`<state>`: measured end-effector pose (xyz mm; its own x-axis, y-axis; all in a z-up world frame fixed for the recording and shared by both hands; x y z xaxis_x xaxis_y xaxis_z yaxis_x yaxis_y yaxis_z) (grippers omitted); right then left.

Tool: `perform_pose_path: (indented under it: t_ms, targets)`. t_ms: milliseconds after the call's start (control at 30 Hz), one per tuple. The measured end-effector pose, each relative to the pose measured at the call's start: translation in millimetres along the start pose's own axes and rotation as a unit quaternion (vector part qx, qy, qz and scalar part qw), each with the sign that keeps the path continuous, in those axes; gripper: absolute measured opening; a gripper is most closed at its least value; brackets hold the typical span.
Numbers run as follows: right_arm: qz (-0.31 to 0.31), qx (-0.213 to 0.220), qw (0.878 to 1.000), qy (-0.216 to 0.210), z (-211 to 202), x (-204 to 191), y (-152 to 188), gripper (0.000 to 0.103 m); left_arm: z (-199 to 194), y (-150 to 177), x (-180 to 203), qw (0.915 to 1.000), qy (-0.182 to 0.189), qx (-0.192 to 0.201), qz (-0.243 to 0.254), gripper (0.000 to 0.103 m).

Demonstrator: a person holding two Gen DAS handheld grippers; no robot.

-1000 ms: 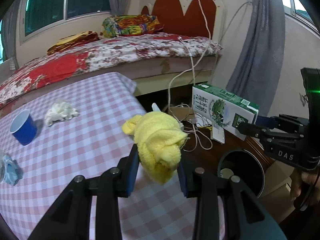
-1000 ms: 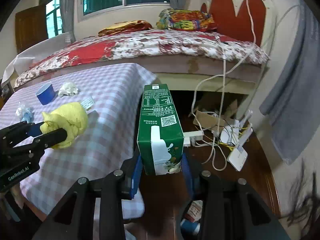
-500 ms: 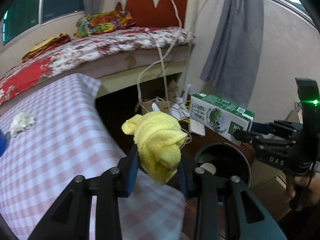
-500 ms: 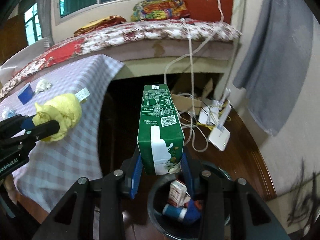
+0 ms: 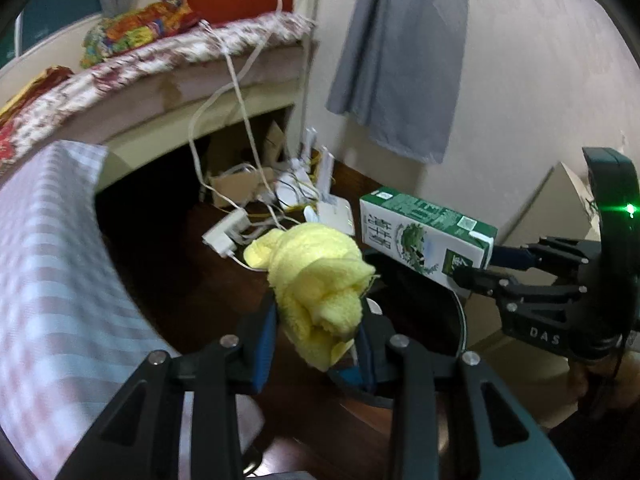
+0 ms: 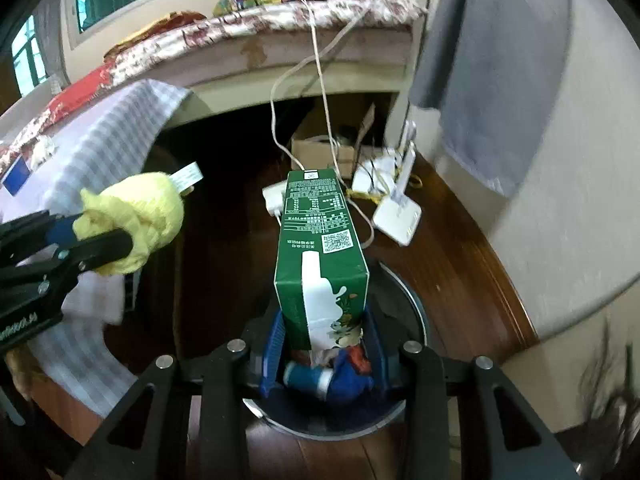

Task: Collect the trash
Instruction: 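Carry the yellow cloth and green carton with both tools over the black bin, then open both tools to drop the yellow cloth and green carton into the bin, then move both tools back to the table toward the blue mask and white tissue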

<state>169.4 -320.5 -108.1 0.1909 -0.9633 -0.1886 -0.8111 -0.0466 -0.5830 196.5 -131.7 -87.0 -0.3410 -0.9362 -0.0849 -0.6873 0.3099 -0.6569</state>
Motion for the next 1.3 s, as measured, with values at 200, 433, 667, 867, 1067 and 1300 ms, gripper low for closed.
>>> perform_pose_path:
  t_ms: [200,433,667,867,1067,1300]
  targets:
    - [0.02,-0.021,1.0,0.0,1.9,25.5,23.3,0.039,22.5,8.3,29.2,0.9992,0.02,-0.027,0.022,0.037]
    - [0.014,-0.072,0.997,-0.019,24.7,33.8,40.8,0.04,50.0,21.2,57.7,0.9962,0.037,-0.065,0.043,0.037]
    - [-0.007,-0.118,0.992,0.038,51.6,49.7,59.9,0.086,91.0,41.6,64.4,0.9883,0.041,-0.143,0.034,0.064]
    - [0.033,-0.121,0.991,0.05,51.7,70.9,58.4,0.103,88.1,45.2,59.2,0.9909,0.001,-0.13,0.035,0.084]
    - [0.031,-0.103,0.992,0.058,48.2,74.0,51.3,0.103,83.2,39.0,54.1,0.9935,-0.015,-0.108,0.032,0.095]
    - [0.036,-0.102,0.992,0.061,45.7,73.7,49.3,0.103,82.8,36.1,52.6,0.9939,-0.02,-0.102,0.037,0.1]
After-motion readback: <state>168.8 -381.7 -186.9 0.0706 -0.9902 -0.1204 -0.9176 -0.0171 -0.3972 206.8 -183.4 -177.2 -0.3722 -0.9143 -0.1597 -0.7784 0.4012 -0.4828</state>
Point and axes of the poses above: each gripper's, at about its wrist camera, not at the fingertips, and z roughly the way its jaws point, x to its right, y to its underside, the point moved 2 cm from there along z, roughly the way its jaws point, and after that the axes turned 14 degrees about -y, right-handed, at the moved point
